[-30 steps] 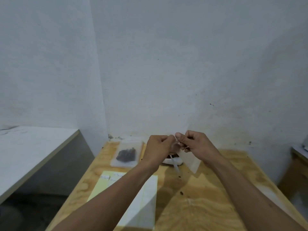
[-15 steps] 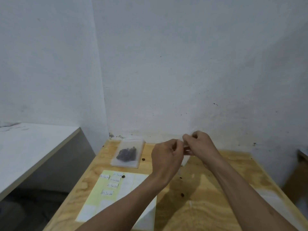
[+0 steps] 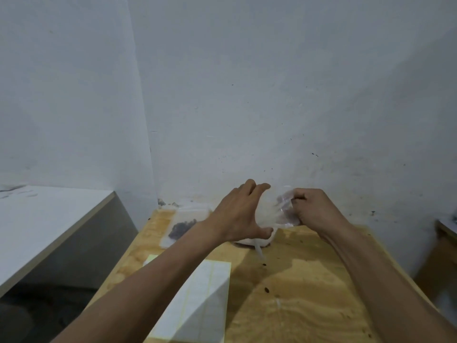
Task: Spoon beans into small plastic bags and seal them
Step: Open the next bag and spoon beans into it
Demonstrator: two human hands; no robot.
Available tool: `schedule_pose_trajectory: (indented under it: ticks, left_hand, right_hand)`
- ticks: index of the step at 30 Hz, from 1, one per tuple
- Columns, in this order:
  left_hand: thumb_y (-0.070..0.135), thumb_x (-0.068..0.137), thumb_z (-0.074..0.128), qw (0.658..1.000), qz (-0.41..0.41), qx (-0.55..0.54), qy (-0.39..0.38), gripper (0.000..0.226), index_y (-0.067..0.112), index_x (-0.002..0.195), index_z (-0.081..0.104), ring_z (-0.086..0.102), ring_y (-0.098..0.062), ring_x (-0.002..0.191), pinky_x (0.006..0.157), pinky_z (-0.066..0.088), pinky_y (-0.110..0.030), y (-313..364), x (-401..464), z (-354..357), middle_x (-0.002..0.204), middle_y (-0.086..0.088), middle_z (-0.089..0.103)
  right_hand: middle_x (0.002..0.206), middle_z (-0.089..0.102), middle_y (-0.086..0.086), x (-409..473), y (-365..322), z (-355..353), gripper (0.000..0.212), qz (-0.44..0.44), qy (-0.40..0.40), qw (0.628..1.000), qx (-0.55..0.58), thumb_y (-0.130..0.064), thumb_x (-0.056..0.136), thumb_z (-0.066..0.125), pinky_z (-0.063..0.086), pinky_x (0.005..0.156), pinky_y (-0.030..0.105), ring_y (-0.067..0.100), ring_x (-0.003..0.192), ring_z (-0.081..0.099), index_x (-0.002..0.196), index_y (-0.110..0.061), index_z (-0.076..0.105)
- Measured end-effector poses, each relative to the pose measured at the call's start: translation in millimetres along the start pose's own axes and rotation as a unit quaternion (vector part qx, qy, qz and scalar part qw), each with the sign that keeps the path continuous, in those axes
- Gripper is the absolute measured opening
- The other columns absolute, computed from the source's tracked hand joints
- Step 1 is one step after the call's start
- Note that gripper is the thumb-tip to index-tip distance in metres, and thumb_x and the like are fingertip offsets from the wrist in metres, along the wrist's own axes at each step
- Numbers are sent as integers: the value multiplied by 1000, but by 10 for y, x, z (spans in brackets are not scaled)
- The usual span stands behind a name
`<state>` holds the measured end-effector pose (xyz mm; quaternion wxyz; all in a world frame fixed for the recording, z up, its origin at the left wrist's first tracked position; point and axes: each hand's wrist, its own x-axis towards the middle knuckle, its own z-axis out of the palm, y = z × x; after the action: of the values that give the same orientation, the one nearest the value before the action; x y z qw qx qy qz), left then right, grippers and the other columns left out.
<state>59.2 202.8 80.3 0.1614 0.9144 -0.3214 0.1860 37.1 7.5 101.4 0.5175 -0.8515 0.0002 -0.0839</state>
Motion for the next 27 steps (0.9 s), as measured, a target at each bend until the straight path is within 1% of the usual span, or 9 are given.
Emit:
schedule_pose_trajectory:
  ticks: [3, 6, 8, 10, 14, 19, 21, 23, 27]
  left_hand:
    - [53, 73, 82, 1000, -12, 14, -6, 104, 12, 154, 31, 49, -23, 112, 97, 42, -34, -17, -24, 49, 129, -6, 47]
    - [56, 74, 80, 1000, -20, 9, -6, 108, 10, 155, 26, 47, -23, 113, 100, 40, -34, -20, -47, 107, 130, -6, 46]
    - [56, 74, 78, 1000, -25, 18, 7, 108, 10, 155, 25, 47, -23, 111, 98, 39, -32, -39, -54, 123, 128, -6, 46]
    - [57, 72, 78, 999, -21, 40, 26, 107, 9, 154, 27, 47, -24, 107, 95, 38, -32, -55, -57, 125, 125, -7, 47]
    - [56, 68, 77, 993, 14, 92, 75, 101, 6, 147, 40, 52, -28, 100, 92, 42, -37, -78, -75, 173, 117, -9, 53]
    - [57, 66, 79, 994, 16, 91, 66, 95, 6, 140, 46, 52, -27, 99, 91, 44, -38, -96, -90, 208, 114, -8, 54]
    - [57, 69, 79, 998, -4, 42, 47, 92, 9, 140, 46, 49, -24, 102, 94, 41, -36, -88, -100, 182, 116, -5, 51]
    - [56, 70, 81, 1000, -13, 3, 25, 93, 12, 142, 42, 47, -21, 106, 97, 37, -32, -65, -97, 144, 120, -3, 49]
    - [57, 72, 82, 1000, -12, -26, -5, 99, 14, 149, 37, 47, -19, 115, 102, 37, -32, -46, -74, 70, 131, -2, 48]
  right_hand:
    - [93, 71, 4, -9, 19, 24, 13, 12, 9, 1000, -20, -8, 90, 66, 56, 61, 27, 16, 75, 68, 98, -18, 68]
    - [98, 62, -8, -39, 4, 96, 36, -33, 82, 989, -118, -32, 77, 87, 47, 67, 24, 9, 83, 61, 101, -23, 60]
    - [89, 62, -9, -76, -36, 119, 26, -118, 121, 973, -159, -29, 77, 87, 46, 66, 22, 4, 75, 57, 86, -22, 63]
    - [76, 68, -12, -91, -59, 98, 16, -148, 85, 972, -162, -19, 78, 86, 54, 64, 24, 2, 67, 61, 75, -24, 71]
    - [79, 79, -6, -47, -85, -33, 15, -71, -10, 990, -125, -11, 86, 76, 61, 79, 28, 6, 76, 74, 83, -24, 83]
    - [86, 62, 29, 1, -168, -67, 16, 115, -176, 969, 126, 16, 87, 56, 62, 78, 29, 25, 91, 75, 82, 11, 70]
    - [87, 57, 33, 3, -145, -48, 28, 114, -189, 965, 144, 17, 85, 53, 62, 77, 27, 25, 90, 74, 99, 7, 75]
    - [88, 67, 18, -9, -130, -20, 41, 89, -180, 973, 116, 15, 83, 53, 62, 79, 29, 17, 81, 69, 104, -7, 80]
    - [102, 75, 21, -29, -113, 24, 16, 56, -162, 978, 123, 1, 84, 74, 60, 70, 22, 16, 82, 73, 95, -7, 82]
